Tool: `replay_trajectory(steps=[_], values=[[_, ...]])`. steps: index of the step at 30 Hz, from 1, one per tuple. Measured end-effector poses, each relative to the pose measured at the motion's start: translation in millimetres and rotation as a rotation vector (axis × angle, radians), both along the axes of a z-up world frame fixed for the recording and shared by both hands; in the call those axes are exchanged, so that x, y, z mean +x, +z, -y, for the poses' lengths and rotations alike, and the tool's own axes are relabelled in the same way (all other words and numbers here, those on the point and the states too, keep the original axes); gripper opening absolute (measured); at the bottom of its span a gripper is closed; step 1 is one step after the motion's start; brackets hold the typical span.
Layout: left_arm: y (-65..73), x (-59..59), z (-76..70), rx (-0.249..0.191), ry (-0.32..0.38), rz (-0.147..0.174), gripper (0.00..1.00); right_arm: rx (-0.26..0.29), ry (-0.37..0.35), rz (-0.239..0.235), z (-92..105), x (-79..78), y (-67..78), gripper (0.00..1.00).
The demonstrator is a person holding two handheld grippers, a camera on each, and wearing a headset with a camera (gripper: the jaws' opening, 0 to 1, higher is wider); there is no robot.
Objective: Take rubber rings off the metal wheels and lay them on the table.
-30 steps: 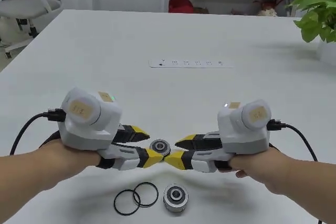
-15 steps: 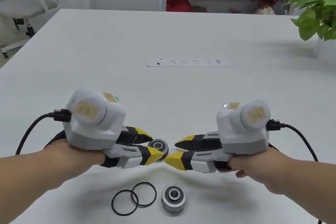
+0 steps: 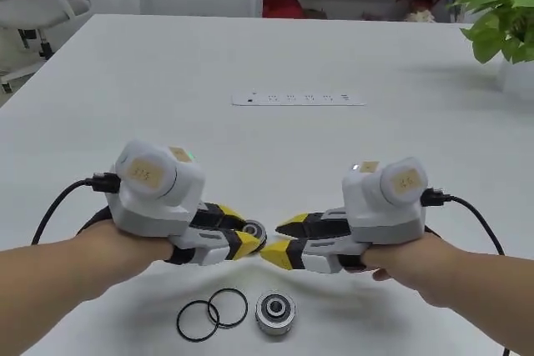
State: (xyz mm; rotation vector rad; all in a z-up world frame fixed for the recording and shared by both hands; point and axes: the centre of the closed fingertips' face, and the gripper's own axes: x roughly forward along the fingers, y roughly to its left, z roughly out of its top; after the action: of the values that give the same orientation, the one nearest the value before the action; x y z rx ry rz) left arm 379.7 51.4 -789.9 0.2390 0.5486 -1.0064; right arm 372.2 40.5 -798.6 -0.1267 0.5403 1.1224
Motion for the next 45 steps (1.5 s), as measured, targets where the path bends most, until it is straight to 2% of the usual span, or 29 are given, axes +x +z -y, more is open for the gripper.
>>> replay_trajectory(steps=[2, 7, 11, 20, 35, 45], values=[[0.2, -0.2, 0.2, -0.011, 0.005, -0.015, 0.20, 0.002, 0.001, 0.002, -0.9, -0.1, 0.6, 0.27], [-0.2, 0.3, -0.7, 0.000, 0.011, -0.010, 0.17, 0.005, 0.001, 0.003, -2.6, 0.5, 0.9, 0.26], [-0.7, -0.1, -1.2, 0.027, 0.007, 0.019, 0.14, 0.004, 0.002, 0.008, -3.3, 0.1, 1.6, 0.26], [-0.7, 0.7, -1.5, 0.036, 0.024, 0.026, 0.14, 0.000, 0.012, 0.015, -6.5, -2.0, 1.7, 0.26], [-1.1, -8.3, 7.4, 0.052, 0.008, 0.027, 0.13, -0.039, 0.043, 0.042, -2.2, -11.7, -0.3, 0.27], [-1.7, -24.0, 20.2, 0.053, -0.032, 0.027, 0.13, -0.067, 0.075, 0.059, 6.9, -24.4, 0.3, 0.27]])
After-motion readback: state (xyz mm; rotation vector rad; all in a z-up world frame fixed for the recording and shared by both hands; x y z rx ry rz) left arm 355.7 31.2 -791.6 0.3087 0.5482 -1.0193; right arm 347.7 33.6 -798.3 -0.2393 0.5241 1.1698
